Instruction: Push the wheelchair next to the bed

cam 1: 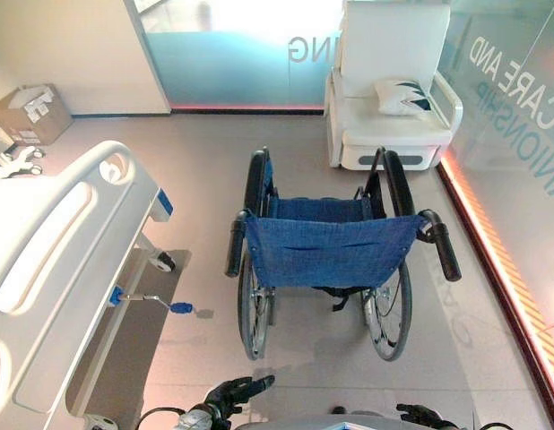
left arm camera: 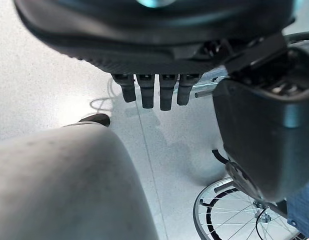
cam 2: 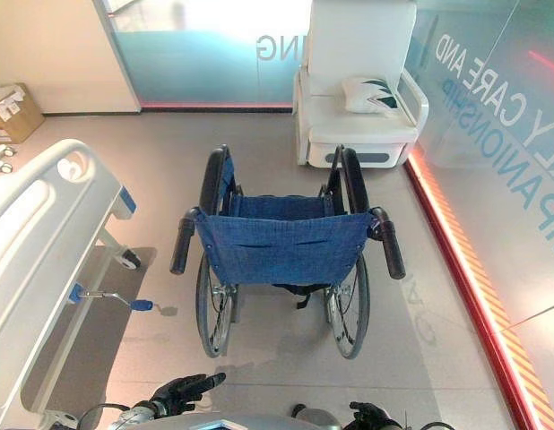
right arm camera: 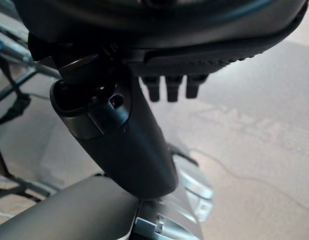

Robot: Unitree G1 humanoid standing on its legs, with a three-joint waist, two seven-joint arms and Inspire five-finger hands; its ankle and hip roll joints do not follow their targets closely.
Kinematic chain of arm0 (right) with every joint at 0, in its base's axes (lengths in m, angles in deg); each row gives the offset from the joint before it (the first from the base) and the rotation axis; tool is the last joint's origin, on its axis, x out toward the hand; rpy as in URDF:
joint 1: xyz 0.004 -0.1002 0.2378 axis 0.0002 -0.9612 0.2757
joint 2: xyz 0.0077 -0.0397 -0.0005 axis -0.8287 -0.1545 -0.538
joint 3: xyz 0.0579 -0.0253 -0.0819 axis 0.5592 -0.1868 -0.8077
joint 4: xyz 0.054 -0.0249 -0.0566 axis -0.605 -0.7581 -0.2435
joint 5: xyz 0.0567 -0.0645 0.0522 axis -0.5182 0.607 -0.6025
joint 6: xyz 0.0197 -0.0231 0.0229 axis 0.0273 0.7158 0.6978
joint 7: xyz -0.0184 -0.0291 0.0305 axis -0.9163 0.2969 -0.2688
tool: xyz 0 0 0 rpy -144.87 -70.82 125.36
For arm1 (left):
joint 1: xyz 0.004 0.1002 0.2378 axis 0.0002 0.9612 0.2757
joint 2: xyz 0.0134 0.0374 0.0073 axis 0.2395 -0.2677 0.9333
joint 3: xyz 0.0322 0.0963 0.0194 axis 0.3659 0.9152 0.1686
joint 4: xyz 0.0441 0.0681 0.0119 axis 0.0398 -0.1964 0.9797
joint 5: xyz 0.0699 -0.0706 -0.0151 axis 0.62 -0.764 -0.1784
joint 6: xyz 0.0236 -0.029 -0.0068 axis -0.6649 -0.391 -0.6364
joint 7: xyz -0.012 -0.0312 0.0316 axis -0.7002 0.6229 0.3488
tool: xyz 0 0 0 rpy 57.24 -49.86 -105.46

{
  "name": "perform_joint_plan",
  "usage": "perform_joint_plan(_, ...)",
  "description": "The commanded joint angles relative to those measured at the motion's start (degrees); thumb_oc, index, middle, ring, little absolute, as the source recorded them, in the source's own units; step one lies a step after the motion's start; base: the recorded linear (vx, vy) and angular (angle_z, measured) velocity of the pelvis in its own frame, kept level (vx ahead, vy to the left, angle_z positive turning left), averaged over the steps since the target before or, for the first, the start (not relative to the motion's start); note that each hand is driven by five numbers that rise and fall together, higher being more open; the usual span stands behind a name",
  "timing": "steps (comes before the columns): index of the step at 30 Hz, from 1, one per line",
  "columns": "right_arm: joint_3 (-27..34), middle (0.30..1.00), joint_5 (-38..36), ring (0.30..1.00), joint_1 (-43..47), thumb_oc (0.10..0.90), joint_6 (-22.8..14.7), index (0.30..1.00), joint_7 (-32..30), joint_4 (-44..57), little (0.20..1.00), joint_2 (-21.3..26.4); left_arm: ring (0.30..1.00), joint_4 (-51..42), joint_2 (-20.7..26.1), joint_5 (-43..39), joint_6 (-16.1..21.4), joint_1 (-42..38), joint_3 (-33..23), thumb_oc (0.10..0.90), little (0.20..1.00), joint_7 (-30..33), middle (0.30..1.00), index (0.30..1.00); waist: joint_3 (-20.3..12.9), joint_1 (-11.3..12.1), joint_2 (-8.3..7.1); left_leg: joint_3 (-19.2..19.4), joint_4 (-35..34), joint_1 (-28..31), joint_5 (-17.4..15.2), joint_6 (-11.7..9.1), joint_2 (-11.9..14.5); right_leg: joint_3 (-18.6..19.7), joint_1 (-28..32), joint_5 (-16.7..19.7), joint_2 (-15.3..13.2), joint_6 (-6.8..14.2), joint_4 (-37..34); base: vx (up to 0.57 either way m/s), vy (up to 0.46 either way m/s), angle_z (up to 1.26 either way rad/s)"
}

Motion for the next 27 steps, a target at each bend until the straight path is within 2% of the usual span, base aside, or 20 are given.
perform_joint_plan(1, -0.64, 0.9, -0.38, 0.9, 3.62, 0.8, -0.96, 0.9, 2.51, -0.57, 0.9, -2.95, 0.9, 0.04, -0.44, -0.92, 1.18, -2.81, -1.16, 0.8, 0.9, -0.67, 0.9, 0.9, -0.71, -0.54, -1.24, 2.92, 0.92, -3.33, -0.79, -0.57, -1.98, -1.1, 1.12, -2.09, -1.91, 2.9, 1.16, 0.0, 0.0, 0.0)
perform_joint_plan(9, -0.88, 0.9, -0.48, 0.9, 3.63, 0.8, -0.41, 0.9, 2.58, -0.2, 0.9, -2.91, 0.9, 0.16, -0.33, -2.01, 0.01, -3.01, -1.67, 0.8, 0.9, 0.6, 0.9, 0.9, -0.54, -0.52, -1.18, 2.86, 0.99, -3.27, -0.91, -0.39, -2.18, -1.22, 1.04, -2.34, -1.98, 2.89, 1.59, 0.0, 0.0, 0.0)
perform_joint_plan(17, 0.74, 0.9, -0.3, 0.9, 4.13, 0.8, 3.9, 0.9, 0.22, -2.13, 0.9, -2.17, 0.9, 1.84, 0.51, -2.48, -1.73, -3.49, -4.25, 0.8, 0.9, 4.74, 0.9, 0.9, -0.48, -0.24, -1.57, 2.93, 0.93, -2.71, -0.78, -0.39, -2.13, -1.65, 1.64, -2.24, -1.9, 2.88, 1.51, 0.0, -0.001, 0.0)
perform_joint_plan(22, 7.06, 0.9, -3.06, 0.9, 6.31, 0.8, 7.71, 0.9, -3.99, -4.39, 0.9, 4.43, 0.9, 2.41, 6.67, -1.33, -3.44, -5.8, -7.93, 0.8, 0.9, 7.58, 0.9, 0.9, -0.8, -0.16, -1.74, 3.29, 0.41, -1.65, -0.41, -0.67, -1.78, -1.81, 2.61, -1.8, -1.77, 3.14, 0.82, 0.02, -0.004, 0.02)
perform_joint_plan(27, 13.07, 0.9, -4.16, 0.9, 9.44, 0.8, 7.89, 0.9, -5.33, -5.03, 0.9, 13.74, 0.9, 2.64, 14.5, -2.68, -4.84, -9.56, -11.56, 0.8, 0.9, 7.5, 0.9, 0.9, -1.25, -0.26, -1.72, 3.94, 0.17, -1.47, -0.26, -0.72, -1.48, -1.88, 2.68, -1.41, -1.82, 3.32, 0.42, 0.0, 0.0, 0.0)
